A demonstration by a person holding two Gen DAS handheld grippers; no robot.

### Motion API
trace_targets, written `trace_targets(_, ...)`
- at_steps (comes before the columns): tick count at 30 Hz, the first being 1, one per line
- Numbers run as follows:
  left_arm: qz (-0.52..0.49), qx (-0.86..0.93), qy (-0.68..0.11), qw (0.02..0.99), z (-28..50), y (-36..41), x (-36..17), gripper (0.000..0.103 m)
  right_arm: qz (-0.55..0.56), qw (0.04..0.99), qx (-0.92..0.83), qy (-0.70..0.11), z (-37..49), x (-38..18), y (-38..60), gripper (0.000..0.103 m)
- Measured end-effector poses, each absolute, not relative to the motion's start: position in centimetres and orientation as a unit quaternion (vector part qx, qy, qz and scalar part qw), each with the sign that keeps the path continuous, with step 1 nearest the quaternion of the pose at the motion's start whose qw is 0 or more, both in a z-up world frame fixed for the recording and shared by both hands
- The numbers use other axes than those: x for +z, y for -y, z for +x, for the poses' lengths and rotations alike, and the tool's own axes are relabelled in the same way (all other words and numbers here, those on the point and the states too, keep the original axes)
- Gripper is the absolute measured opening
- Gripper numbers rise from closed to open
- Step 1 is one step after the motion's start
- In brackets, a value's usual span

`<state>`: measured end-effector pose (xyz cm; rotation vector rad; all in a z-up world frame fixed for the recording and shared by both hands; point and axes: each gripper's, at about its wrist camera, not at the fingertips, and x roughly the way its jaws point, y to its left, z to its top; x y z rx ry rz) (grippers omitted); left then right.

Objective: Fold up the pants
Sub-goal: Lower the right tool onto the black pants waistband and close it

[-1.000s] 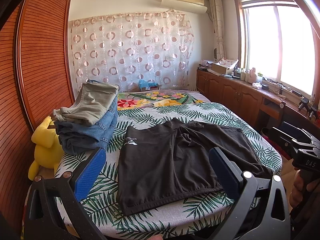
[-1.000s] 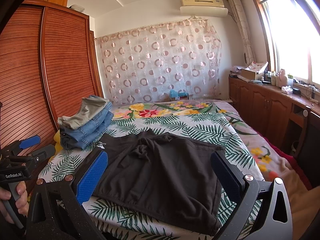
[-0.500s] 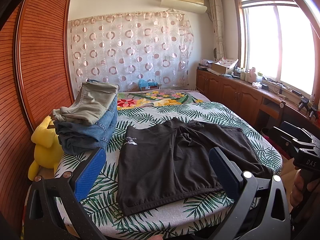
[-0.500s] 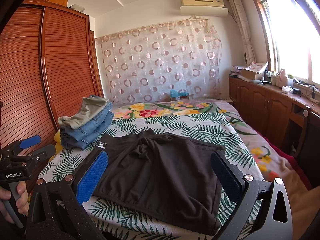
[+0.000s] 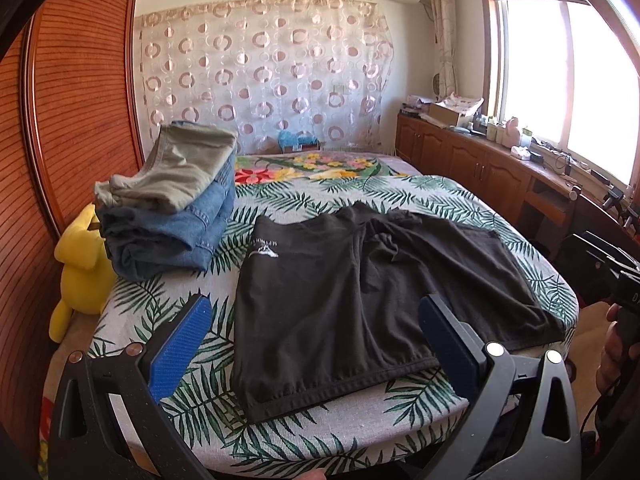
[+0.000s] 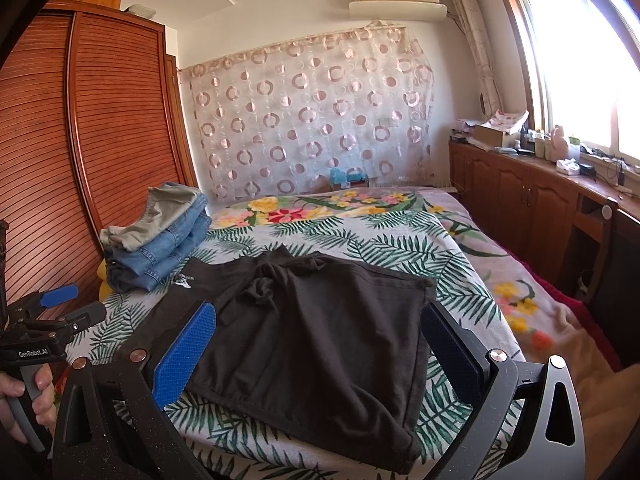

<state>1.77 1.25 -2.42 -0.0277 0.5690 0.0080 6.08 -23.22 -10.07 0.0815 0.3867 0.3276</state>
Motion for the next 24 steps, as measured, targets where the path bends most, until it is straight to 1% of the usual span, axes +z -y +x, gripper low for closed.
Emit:
trace_targets(11, -0.015, 0.003, -0.298, 0.955, 2.4, -1.8, -3.7, 0.103, 0.031, 0.966, 0.149, -0.208, 6.9, -9.8, 23.6, 0.102)
trace_targets(15, -0.017, 0.003, -0.311, 0.95, 3.3, -2.3, -5.2, 0.103, 0.02, 0.961, 0.158, -0.227, 7.7, -10.2, 23.5, 0.102)
trace_targets(20, -0.027, 0.002, -0.342, 0.939, 4.3, -3.4, -7.7, 0.103, 0.014, 0.949, 0.167, -0.268, 9.5, -11.0, 23.8, 0.096)
trace_targets(23, -0.027, 0.002, -0.352, 0.936, 4.6, -3.9, -8.1, 0.103, 0.01, 0.94, 0.174, -0.292, 10.7, -11.1, 24.0, 0.092)
trace_targets(24, -0.025, 0.002, -0.355, 0.934, 4.7, -4.1, -8.4, 0.103, 0.008, 0.938, 0.175, -0.299, 11.1, -11.0, 24.1, 0.089)
